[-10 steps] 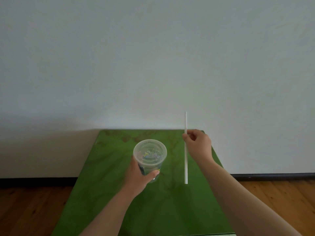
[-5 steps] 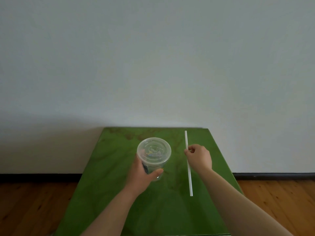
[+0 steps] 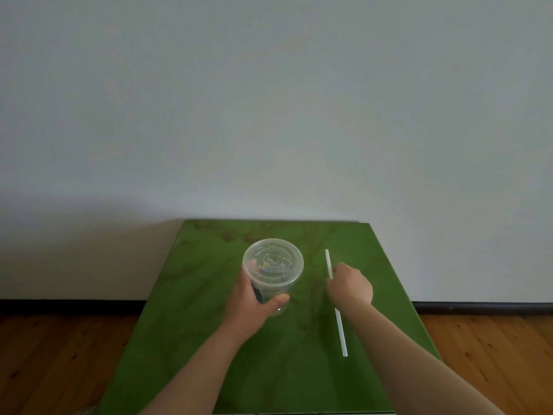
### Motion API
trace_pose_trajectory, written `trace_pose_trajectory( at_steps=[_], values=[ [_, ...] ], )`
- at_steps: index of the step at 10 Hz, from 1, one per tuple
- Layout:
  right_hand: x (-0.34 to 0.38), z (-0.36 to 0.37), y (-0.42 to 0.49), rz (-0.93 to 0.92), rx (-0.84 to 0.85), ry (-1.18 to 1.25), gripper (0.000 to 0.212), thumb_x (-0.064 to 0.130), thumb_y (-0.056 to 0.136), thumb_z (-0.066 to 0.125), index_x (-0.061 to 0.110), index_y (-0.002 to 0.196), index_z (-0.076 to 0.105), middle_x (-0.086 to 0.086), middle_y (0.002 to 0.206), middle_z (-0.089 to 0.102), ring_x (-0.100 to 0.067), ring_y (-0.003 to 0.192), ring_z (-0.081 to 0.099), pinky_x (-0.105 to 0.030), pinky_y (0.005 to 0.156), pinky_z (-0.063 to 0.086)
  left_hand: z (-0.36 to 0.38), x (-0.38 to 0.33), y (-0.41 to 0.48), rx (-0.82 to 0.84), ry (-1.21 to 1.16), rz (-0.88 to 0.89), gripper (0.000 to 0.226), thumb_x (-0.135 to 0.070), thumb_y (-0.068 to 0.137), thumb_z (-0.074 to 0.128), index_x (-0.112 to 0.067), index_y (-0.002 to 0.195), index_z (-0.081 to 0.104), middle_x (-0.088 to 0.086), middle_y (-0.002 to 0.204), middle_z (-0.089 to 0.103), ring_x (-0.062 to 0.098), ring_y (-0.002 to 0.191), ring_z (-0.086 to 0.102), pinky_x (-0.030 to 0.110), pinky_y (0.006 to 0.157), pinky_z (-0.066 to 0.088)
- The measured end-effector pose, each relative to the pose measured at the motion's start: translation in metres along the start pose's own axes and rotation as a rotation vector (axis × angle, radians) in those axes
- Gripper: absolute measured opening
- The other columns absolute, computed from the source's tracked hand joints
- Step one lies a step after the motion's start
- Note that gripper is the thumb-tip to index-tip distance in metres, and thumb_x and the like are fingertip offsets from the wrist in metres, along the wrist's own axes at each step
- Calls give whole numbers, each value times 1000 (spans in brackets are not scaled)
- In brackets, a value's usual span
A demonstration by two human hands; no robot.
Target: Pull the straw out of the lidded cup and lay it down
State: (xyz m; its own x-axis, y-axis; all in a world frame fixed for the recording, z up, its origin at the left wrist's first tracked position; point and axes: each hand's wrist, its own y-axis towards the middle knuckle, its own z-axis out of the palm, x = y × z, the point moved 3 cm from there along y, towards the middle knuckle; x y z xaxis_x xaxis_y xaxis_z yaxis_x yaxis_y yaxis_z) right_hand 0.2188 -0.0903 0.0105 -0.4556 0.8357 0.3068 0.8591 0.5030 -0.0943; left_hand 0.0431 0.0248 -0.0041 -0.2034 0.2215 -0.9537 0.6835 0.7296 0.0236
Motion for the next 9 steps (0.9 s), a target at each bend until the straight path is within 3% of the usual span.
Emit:
trace_pose_trajectory(
  at_steps=[1, 2, 4, 6, 7, 9],
  values=[
    [0, -1, -1, -10, -1, -32, 7, 14, 87, 43, 12, 89, 49, 4, 63, 47, -17, 60, 51, -26, 51, 38, 1, 1, 0, 11, -14, -5, 87, -46, 48, 79, -32, 124, 39, -24, 111, 59, -15, 102, 56, 5, 85, 45],
    [-2, 0, -2, -8, 6, -33, 5, 14, 87, 44, 13, 83, 42, 3, 60, 46, -15, 54, 47, -26, 49, 37, 1, 1, 0, 21, -22, -15, 91, -46, 48, 79, -28, 128, 40, -19, 115, 59, -6, 107, 58, 20, 93, 46],
    [-6, 5, -4, -20, -6, -49, 8, 17, 87, 45, 14, 82, 39, 4, 60, 46, -12, 52, 46, -26, 50, 38, -1, -2, -2, 19, 15, -10, 91, -47, 50, 78, -27, 130, 39, -19, 116, 58, -4, 108, 56, 16, 88, 43],
    [-6, 7, -5, -33, 10, -70, 8, 22, 89, 45, 14, 90, 43, 4, 65, 47, -18, 67, 55, -30, 66, 44, -1, 0, -1, 19, 27, 1, 84, -32, 59, 83, -23, 130, 39, -18, 118, 56, -5, 110, 54, 9, 89, 40],
    [-6, 6, -5, -18, 34, -49, 14, 28, 88, 45, 15, 87, 42, 4, 65, 47, -19, 69, 55, -31, 68, 43, -1, 0, -1, 24, 17, 3, 87, -31, 60, 83, -19, 133, 38, -8, 123, 58, 8, 115, 56, 25, 99, 43],
    [-13, -2, -6, -8, -17, 36, 23, 29, 87, 46, 13, 103, 48, 1, 77, 57, -20, 71, 57, -32, 72, 47, -2, -1, -2, 0, 13, 5, 79, -33, 58, 84, -28, 125, 41, -18, 115, 58, -9, 106, 54, 3, 78, 41]
  ],
)
